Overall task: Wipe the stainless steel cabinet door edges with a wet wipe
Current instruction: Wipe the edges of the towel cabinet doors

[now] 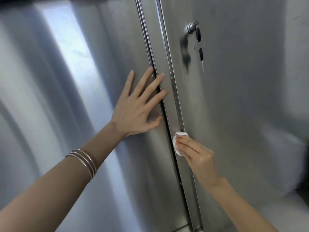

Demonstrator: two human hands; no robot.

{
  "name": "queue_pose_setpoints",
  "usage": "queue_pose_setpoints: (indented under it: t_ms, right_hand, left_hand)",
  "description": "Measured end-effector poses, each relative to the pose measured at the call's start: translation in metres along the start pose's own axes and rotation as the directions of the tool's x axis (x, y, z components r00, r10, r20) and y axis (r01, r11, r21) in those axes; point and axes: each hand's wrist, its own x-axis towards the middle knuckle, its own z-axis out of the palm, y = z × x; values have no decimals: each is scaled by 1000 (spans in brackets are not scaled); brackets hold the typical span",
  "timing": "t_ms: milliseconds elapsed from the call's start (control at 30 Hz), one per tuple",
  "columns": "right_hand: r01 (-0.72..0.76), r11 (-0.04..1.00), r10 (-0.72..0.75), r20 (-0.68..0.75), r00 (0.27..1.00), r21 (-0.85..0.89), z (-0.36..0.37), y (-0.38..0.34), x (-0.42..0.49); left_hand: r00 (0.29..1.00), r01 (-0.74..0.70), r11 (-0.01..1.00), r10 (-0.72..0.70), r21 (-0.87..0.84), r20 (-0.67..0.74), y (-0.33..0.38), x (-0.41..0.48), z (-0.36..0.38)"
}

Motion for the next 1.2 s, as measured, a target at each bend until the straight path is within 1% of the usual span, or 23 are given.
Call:
queue_pose_setpoints:
  t_ms: [100, 200, 300, 367, 533, 600, 733, 800, 867, 967, 1067, 1200]
  right_hand:
    - [-10, 1000, 10, -55, 998, -4, 5, -3, 1]
    - [-105, 994, 105, -110, 988, 4, 9, -10, -31]
    - [-238, 971, 235, -88, 968, -28, 7, -22, -80]
    - [-281, 959, 278, -74, 958, -39, 5, -27, -92]
    - [-246, 969, 241, -171, 955, -6, 15, -22, -59]
    - [-262, 965, 255, -186, 949, -16, 16, -23, -71]
    - [-366, 924, 344, -179, 922, -111, 16, -32, -130]
    - [-408, 904, 381, -192, 905, -131, 18, -37, -135]
    - [-390, 914, 363, -203, 909, -111, 20, -38, -115]
    - [-349, 933, 320, -237, 917, -89, 21, -31, -87]
    - [-352, 930, 323, -216, 921, -108, 21, -32, -112]
    - [-451, 878, 426, -165, 889, -160, 19, -37, -161]
  left_hand:
    - [999, 1, 999, -2, -33, -35, 19, -14, 10]
    - [997, -81, 995, 82, -53, 16, 53, -41, 21]
    - [990, -127, 990, 130, -65, 48, 76, -68, 28]
    - [989, -141, 987, 145, -81, 38, 84, -77, 31]
    - [993, -120, 990, 120, -72, 4, 93, -83, 40]
    - [991, -134, 988, 135, -78, 6, 98, -88, 42]
    - [981, -184, 978, 189, -98, 43, 110, -97, 45]
    - [979, -189, 977, 196, -95, 64, 111, -98, 47]
    - [975, -200, 977, 206, -76, 84, 111, -97, 48]
    - [975, -205, 976, 210, -70, 75, 111, -98, 50]
    - [976, -203, 977, 207, -65, 63, 111, -98, 51]
    - [977, -205, 976, 209, -74, 51, 110, -98, 50]
